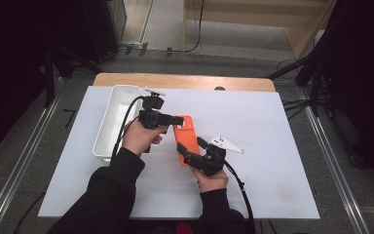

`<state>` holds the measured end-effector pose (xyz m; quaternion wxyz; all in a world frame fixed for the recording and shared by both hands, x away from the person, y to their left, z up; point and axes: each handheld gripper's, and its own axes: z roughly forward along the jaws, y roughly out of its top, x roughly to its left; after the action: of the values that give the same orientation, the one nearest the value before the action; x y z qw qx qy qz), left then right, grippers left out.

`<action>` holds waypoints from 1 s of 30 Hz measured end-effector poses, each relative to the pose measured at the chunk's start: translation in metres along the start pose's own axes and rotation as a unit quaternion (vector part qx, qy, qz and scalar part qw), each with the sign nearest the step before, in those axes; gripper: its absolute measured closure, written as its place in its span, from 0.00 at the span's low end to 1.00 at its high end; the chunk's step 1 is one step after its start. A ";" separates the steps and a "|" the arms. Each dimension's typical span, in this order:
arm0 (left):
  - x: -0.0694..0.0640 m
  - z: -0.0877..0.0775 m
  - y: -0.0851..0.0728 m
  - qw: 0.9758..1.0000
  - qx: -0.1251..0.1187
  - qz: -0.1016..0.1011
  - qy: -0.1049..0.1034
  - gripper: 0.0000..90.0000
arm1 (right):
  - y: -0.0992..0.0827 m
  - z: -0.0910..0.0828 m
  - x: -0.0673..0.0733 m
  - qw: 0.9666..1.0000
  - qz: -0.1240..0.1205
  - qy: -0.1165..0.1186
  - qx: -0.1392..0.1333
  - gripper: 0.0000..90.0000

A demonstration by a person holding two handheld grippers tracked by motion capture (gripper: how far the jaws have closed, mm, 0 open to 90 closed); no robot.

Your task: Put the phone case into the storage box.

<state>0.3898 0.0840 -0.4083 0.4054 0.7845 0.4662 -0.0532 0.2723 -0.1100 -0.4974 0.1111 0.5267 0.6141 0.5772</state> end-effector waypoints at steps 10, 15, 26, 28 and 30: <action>0.002 -0.003 0.001 1.000 0.004 -0.008 -0.014 0.80 | -0.003 0.005 0.003 1.000 -0.026 -0.011 0.007 0.15; 0.001 -0.004 0.001 1.000 -0.002 -0.008 -0.014 0.82 | -0.004 0.007 0.003 0.999 -0.038 -0.015 0.006 0.15; -0.004 -0.008 0.002 1.000 -0.003 -0.013 -0.021 0.84 | -0.003 0.009 0.001 0.998 -0.057 -0.009 0.008 0.14; -0.005 -0.009 0.002 1.000 -0.004 -0.011 -0.020 0.84 | -0.003 0.009 0.001 0.998 -0.060 -0.009 0.009 0.14; -0.007 -0.009 0.003 1.000 -0.006 -0.007 -0.021 0.84 | 0.000 0.010 0.002 0.998 -0.065 -0.010 0.015 0.14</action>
<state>0.3853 0.0847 -0.3972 0.4197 0.7773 0.4634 -0.0701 0.2790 -0.1029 -0.4996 0.1466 0.4934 0.6542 0.5541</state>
